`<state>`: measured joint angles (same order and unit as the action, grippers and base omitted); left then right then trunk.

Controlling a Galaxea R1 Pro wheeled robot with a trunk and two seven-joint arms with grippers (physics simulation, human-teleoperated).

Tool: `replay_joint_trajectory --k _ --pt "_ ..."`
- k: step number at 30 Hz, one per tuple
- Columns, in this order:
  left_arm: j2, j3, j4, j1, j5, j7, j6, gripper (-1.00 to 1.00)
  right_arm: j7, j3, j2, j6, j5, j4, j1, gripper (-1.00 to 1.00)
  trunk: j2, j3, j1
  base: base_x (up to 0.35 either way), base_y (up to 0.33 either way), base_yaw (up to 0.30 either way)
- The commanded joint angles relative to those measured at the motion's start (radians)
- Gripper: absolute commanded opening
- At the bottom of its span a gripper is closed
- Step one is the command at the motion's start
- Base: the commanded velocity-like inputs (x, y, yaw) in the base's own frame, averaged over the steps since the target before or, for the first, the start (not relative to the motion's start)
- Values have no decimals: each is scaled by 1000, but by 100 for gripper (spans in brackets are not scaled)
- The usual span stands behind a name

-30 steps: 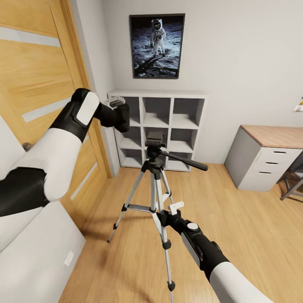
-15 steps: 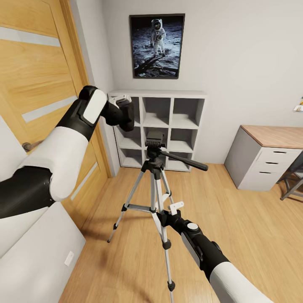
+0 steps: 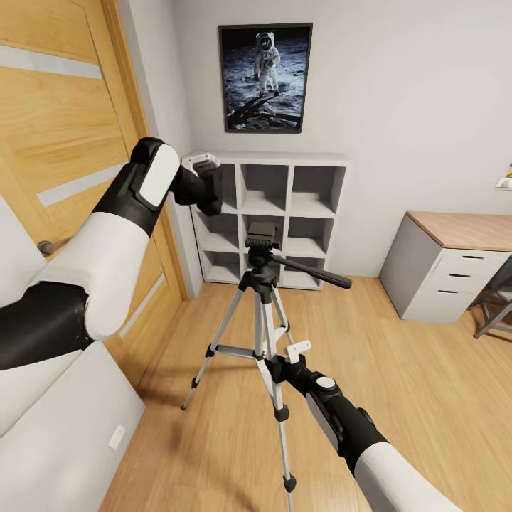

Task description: Attach the digital camera to the camera tripod in the bedroom.

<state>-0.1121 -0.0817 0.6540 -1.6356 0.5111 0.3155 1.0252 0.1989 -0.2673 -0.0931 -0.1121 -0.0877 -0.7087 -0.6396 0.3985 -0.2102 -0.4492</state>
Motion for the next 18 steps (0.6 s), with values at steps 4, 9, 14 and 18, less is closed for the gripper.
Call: replay_joint_trajectory --k 4,9,14,18 --pt "1 -10 -1 -1 23 37 3 -100 2 -1 0 -6 -3 3 0 -100 2 -2 -1 0 0 0" --pt "-8 -16 -19 0 16 56 3 -100 2 -1 0 -6 -3 2 0 -100 2 -2 -1 0 0 0" --pt "-24 -31 -44 -1 -9 90 6 -100 2 -1 0 -6 -4 2 0 -100 2 -2 -1 0 0 0" --pt "-21 -50 -65 -1 -46 95 9 -100 2 -1 0 -6 -4 1 0 -100 2 -2 -1 0 0 0"
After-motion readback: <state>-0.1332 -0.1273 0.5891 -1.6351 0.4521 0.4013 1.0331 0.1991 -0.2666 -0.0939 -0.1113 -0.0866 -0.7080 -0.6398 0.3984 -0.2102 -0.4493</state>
